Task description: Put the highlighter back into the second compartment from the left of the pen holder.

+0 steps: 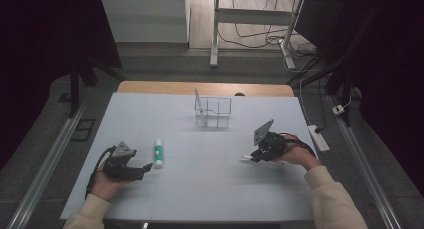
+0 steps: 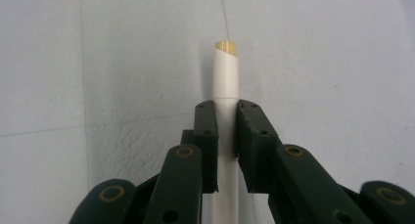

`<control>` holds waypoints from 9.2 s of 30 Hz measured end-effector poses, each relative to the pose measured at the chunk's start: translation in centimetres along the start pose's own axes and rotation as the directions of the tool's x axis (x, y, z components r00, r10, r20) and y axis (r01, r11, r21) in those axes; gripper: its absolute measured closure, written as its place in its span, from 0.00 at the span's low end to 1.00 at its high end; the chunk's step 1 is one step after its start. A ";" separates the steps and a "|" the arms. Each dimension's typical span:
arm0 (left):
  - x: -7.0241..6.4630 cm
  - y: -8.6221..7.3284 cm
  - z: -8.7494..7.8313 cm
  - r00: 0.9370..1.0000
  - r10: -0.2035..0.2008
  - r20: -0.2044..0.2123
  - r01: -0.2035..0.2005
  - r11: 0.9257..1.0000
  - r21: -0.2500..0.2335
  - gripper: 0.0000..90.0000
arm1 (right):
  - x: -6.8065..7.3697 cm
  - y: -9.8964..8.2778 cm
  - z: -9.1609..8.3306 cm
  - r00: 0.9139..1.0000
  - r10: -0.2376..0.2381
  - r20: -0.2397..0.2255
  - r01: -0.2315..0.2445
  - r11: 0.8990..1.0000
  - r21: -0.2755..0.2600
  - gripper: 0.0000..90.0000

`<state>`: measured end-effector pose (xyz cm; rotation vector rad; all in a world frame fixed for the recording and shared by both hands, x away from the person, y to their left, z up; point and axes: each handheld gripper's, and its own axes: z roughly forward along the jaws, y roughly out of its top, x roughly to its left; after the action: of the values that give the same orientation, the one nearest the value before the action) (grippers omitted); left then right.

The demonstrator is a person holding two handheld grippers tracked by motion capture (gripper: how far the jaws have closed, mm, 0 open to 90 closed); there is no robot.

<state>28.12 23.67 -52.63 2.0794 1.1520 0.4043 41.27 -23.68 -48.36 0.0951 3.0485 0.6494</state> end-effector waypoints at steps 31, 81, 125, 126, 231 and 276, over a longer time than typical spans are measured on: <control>-0.2 0.1 -0.1 1.000 0.006 -0.001 -0.006 1.000 -0.003 0.20 | -1.0 0.0 -3.4 0.951 0.294 0.096 -0.254 0.919 -0.302 0.87; -0.3 0.1 -0.2 1.000 0.014 -0.005 -0.014 1.000 -0.009 0.20 | -0.6 5.7 -6.2 0.840 0.487 0.240 -0.200 0.689 -0.697 0.87; -0.2 0.1 -0.3 1.000 0.011 -0.004 -0.011 1.000 -0.012 0.20 | -2.6 10.5 -6.6 0.819 0.521 0.241 -0.155 0.605 -0.781 0.87; -0.2 0.1 -0.2 1.000 0.011 -0.004 -0.011 1.000 -0.012 0.20 | -2.6 10.6 -6.6 0.820 0.520 0.240 -0.154 0.603 -0.783 0.87; -0.1 0.2 0.0 1.000 0.026 0.002 -0.026 1.000 -0.009 0.20 | -8.4 13.1 0.5 0.787 0.581 0.207 -0.228 0.585 -0.778 0.55; -0.1 0.2 0.1 1.000 0.024 -0.007 -0.024 1.000 -0.006 0.20 | -0.1 1.3 -1.4 0.818 0.538 0.203 -0.295 0.695 -0.656 0.55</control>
<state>28.22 23.48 -52.51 2.0900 1.1293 0.4268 41.38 -23.10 -46.57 0.8287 2.2988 1.4039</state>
